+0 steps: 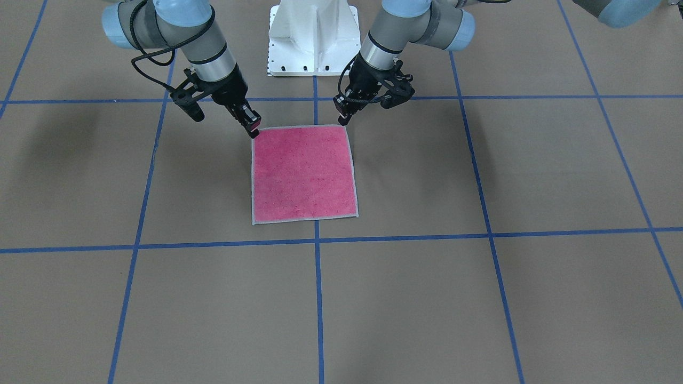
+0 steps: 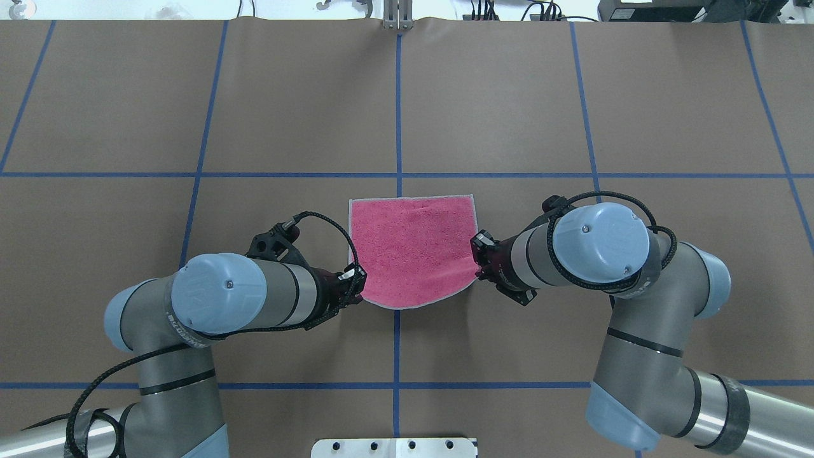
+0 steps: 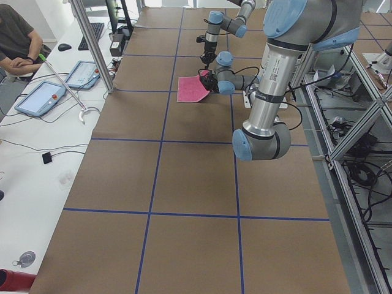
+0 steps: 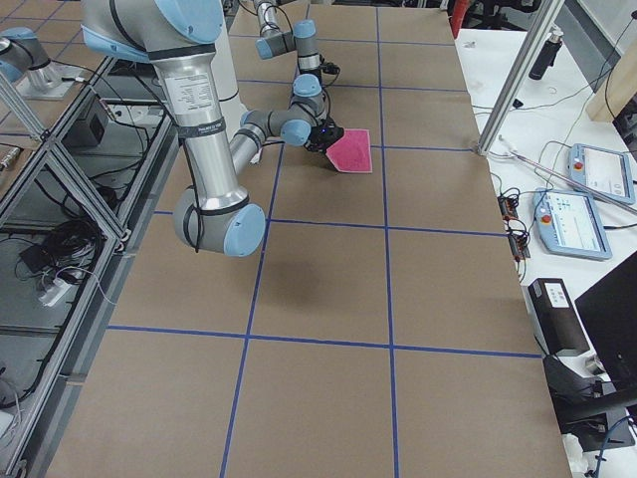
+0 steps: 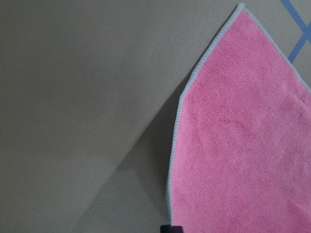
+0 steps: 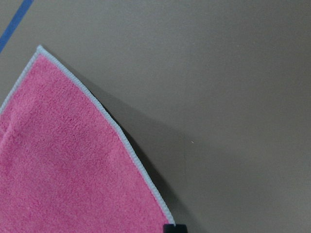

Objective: Fold towel twice with both arms
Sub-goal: 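Lift both near corners and fold them over onto the far edge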

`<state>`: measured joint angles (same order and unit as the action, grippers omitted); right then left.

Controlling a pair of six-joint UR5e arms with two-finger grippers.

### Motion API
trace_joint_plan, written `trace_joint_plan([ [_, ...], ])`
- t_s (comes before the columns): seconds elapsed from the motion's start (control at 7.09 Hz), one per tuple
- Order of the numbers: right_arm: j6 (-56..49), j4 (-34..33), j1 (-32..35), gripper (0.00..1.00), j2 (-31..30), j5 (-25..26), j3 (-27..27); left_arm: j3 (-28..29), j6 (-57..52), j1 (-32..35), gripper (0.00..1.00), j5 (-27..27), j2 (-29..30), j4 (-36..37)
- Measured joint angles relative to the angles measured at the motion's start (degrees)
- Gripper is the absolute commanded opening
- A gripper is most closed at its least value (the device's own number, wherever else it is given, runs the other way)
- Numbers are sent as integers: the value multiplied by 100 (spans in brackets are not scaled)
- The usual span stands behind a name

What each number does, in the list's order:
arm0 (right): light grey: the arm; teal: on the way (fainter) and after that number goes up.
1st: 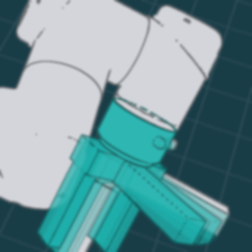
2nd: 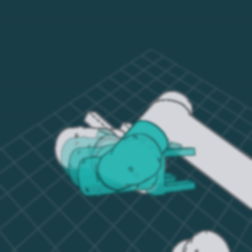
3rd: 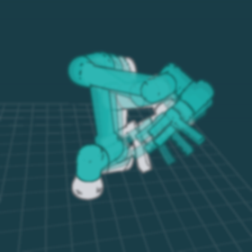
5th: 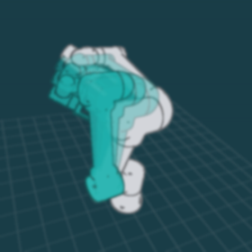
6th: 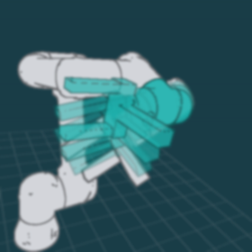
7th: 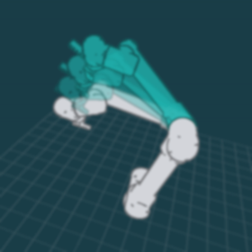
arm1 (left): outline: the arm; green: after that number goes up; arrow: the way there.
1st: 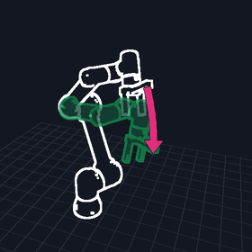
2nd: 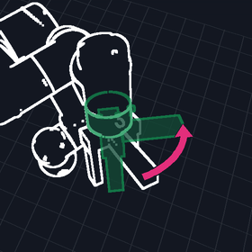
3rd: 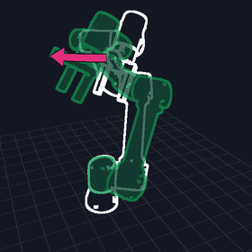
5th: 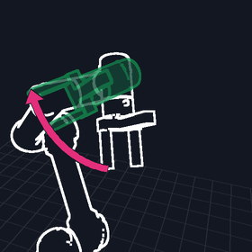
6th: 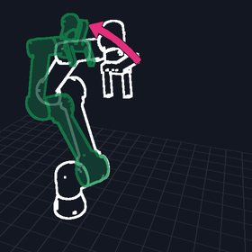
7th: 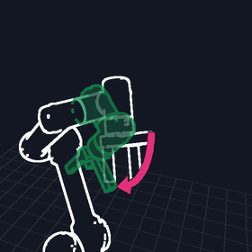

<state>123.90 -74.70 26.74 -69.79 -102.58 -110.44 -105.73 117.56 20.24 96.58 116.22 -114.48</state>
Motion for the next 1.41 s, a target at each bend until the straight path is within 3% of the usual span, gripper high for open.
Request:
trace_joint_plan([
  [0.7,-383,22,591,0,590,-317,805,1038,-76,600,0,6,760,-27],
  [1.41,-674,42,806,0,1112,-358,1631,1628,-327,975,0,10,1084,-73],
])
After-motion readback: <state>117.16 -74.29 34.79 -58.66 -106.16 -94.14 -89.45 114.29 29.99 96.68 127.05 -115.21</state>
